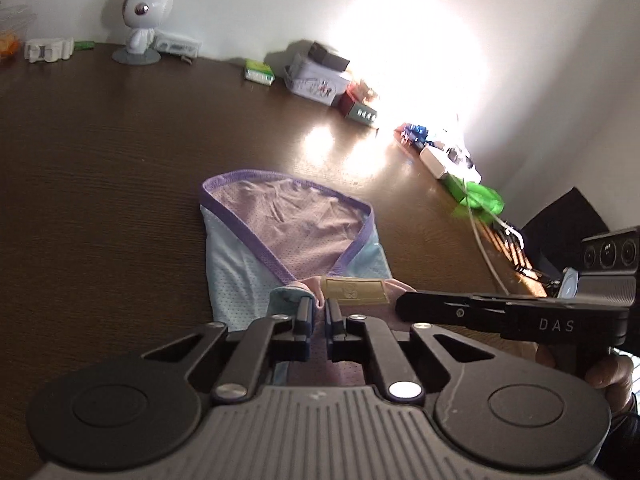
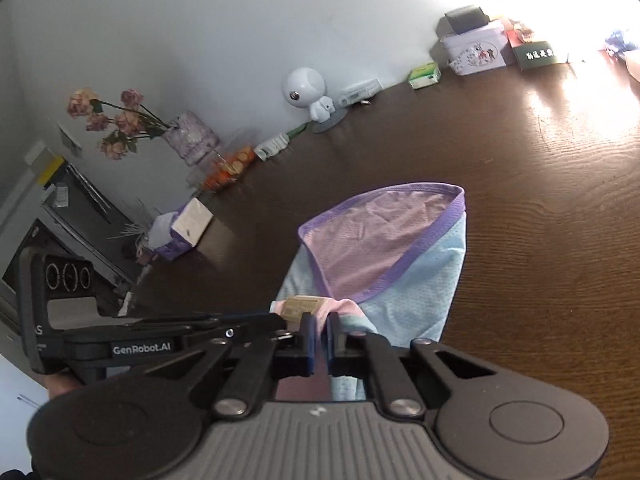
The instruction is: Fold clothes
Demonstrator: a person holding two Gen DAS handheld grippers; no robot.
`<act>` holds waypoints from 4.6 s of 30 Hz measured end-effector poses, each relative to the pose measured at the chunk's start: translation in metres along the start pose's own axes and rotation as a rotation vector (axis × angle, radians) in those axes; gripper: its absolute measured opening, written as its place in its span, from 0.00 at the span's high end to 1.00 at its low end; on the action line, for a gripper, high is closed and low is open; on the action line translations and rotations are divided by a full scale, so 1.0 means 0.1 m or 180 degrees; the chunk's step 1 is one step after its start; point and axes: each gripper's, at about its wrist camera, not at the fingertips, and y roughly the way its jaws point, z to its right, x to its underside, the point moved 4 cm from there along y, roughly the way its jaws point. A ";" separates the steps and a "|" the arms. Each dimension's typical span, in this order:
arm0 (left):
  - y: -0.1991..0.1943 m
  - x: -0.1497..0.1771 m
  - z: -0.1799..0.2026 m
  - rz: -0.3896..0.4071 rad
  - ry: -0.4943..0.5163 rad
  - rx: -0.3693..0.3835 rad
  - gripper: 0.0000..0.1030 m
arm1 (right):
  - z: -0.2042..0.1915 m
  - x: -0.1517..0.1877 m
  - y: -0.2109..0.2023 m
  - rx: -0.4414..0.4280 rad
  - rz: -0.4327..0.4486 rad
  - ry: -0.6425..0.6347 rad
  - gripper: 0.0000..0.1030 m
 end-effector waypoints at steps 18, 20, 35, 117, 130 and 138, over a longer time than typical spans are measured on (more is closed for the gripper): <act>-1.05 1.18 0.35 0.0322 0.0037 0.0010 0.36 | -0.70 1.28 -1.27 0.0205 0.0183 -0.0780 0.53; -0.82 1.02 0.31 0.0221 0.0035 -0.0204 0.39 | -0.55 1.12 -1.02 0.0316 0.0166 -0.0584 0.60; -1.20 1.79 0.71 0.0025 0.0250 -0.0091 0.94 | -0.93 1.70 -1.18 0.0629 -0.0045 -0.1059 0.97; -1.11 1.85 0.43 0.0385 0.0595 -0.0656 0.58 | -0.74 1.91 -1.06 0.1336 0.0358 -0.1347 0.93; -1.49 1.51 0.81 0.1126 0.0698 -0.0996 0.98 | -0.79 1.80 -1.19 0.1618 0.0645 -0.1351 0.98; -1.28 1.45 0.85 0.1155 0.0661 -0.1180 0.98 | -0.89 1.60 -1.36 0.1725 0.0986 -0.1570 0.98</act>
